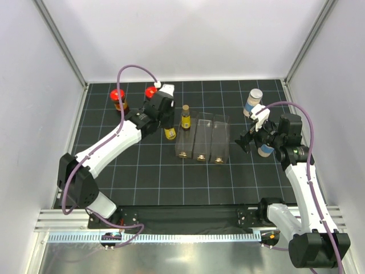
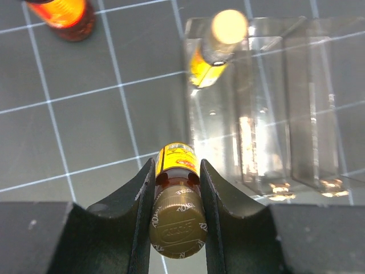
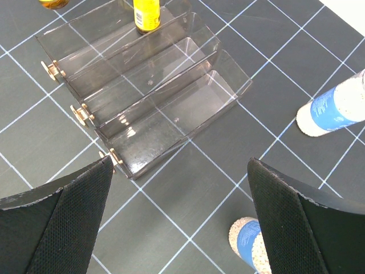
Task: Organize the condiment bottles
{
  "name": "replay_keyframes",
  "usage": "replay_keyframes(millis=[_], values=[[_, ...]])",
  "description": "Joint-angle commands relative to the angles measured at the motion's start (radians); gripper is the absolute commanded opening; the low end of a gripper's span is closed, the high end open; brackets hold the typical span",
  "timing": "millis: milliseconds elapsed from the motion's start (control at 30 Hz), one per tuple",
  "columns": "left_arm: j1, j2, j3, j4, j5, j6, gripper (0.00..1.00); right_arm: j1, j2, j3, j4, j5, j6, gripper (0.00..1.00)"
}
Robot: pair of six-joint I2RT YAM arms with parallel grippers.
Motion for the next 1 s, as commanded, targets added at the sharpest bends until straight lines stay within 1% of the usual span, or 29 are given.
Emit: replay_keyframes(millis=[0,300,533,967], values=[[-0.018,-0.006,0.090,0.030,0.029,-0.006,0.00,-0.007,-0.001,0.001,0.027,-0.002,-0.015,1.00],[-0.033,0.128,0.204,0.025,0.089,-0.012,0.00,-0.008,-0.004,0.001,0.028,0.000,-0.016,1.00],[-0.041,0.221,0.276,0.025,0.106,-0.012,0.00,-0.008,-0.007,0.001,0.027,0.000,-0.018,1.00],[-0.044,0.355,0.311,0.028,0.103,-0.005,0.01,-0.010,-0.007,0.001,0.028,0.000,-0.019,1.00]])
